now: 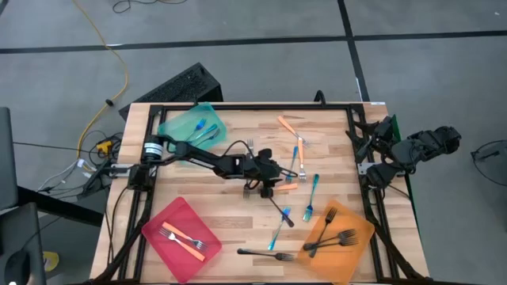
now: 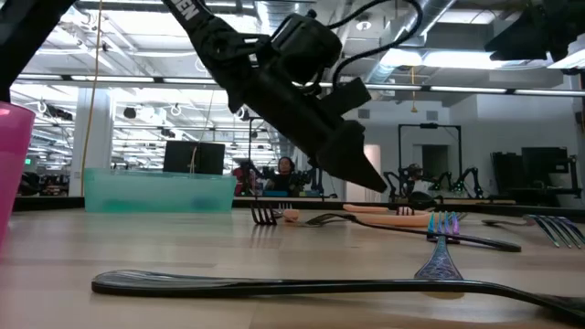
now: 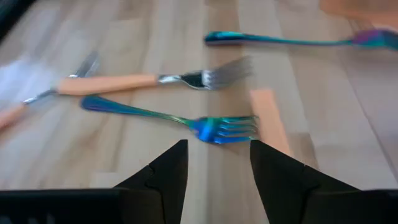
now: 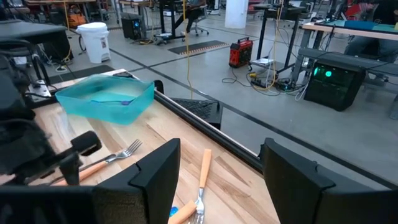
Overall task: Sort silverware by color (type)
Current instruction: Put the orange fork into the red bin
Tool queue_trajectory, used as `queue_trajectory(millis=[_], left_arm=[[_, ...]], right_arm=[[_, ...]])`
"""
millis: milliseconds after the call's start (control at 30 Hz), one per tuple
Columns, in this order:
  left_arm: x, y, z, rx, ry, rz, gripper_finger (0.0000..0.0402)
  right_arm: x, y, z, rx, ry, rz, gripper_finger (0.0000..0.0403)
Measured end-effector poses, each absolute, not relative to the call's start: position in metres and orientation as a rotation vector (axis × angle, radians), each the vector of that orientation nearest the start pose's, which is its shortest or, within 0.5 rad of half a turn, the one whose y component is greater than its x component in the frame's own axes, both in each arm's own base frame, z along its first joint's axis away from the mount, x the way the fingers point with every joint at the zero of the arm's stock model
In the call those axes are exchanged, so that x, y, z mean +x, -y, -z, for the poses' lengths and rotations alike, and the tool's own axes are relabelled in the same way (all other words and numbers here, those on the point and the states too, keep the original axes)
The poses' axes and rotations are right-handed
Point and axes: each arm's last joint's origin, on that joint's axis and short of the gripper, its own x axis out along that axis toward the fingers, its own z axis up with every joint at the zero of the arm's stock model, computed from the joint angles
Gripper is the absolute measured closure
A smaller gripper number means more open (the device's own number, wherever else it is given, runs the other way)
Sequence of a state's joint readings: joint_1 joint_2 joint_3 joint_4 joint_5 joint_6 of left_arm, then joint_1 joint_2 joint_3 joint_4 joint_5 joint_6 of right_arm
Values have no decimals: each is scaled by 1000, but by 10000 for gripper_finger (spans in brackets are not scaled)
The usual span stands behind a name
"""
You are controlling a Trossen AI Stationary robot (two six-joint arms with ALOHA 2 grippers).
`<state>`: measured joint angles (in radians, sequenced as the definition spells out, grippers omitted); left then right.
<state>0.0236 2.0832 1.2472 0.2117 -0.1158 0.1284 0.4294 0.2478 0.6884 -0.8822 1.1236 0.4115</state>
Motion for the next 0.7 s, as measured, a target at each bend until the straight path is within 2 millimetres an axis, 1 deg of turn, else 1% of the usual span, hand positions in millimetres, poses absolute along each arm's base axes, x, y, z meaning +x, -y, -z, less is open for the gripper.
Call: queue_trajectory(millis=[67,300,400,533,700], left_arm=[[437,-8,-132,171,-629,-78,244],[438,14,-132,299,-620,1,244],[438,15,-132,298,-619,-1,244],[438,13,-132,299,-624,-48,241],[438,12,-132,263,-619,4,229]], right_arm=[[41,10,-293,76,-174,731,161],[41,10,-293,76,-175,731,161],[41,10,-293,76,-175,731,161],[41,10,-293,76,-175,731,161],[41,10,-293,76,-174,731,161]])
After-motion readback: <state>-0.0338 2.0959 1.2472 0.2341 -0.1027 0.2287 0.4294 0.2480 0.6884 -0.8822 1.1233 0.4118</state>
